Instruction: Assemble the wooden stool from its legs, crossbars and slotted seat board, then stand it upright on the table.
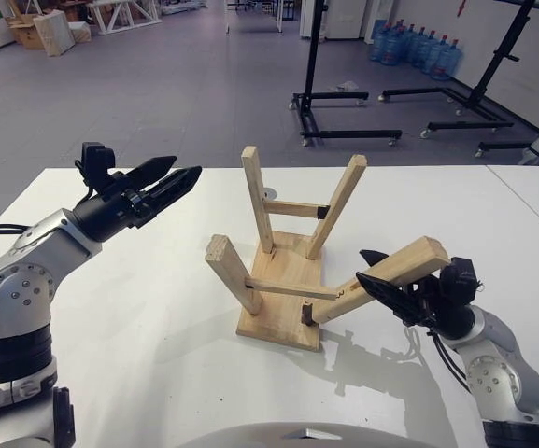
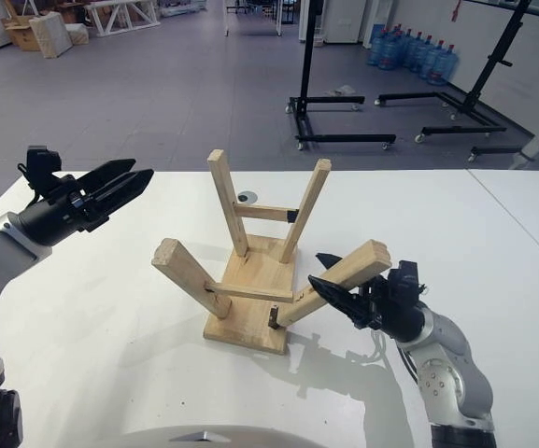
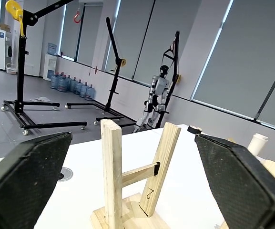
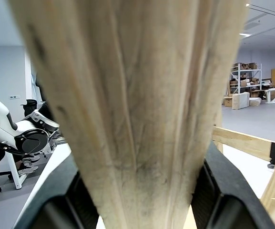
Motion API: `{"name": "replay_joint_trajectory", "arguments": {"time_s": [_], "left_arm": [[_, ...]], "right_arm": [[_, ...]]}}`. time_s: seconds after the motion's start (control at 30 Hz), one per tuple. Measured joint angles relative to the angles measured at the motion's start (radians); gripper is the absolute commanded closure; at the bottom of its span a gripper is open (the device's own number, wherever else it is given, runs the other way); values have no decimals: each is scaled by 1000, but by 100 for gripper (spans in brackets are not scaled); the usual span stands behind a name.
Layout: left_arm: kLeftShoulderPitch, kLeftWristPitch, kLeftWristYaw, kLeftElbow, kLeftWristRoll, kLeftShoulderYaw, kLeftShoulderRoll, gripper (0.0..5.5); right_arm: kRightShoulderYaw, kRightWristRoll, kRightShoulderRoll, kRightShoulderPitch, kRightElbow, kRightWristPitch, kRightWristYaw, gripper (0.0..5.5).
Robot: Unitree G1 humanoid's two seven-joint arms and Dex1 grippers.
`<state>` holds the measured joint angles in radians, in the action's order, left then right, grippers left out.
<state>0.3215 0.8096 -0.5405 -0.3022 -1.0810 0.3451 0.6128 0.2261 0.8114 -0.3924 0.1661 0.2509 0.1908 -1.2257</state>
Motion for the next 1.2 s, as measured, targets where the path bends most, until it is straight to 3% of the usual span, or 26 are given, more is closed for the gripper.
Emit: {"name": "replay_joint_trajectory", "arguments": {"time_s": [0.67, 1.2], "left_arm": [[-1, 2, 2, -8, 0, -9, 0, 79], [-6, 3, 43, -45, 18, -28, -11, 79]], "right_arm": [[-33, -32, -9, -17, -28, -68, 0, 339], [-124, -131, -19, 37, 37, -217, 45, 339]]}}
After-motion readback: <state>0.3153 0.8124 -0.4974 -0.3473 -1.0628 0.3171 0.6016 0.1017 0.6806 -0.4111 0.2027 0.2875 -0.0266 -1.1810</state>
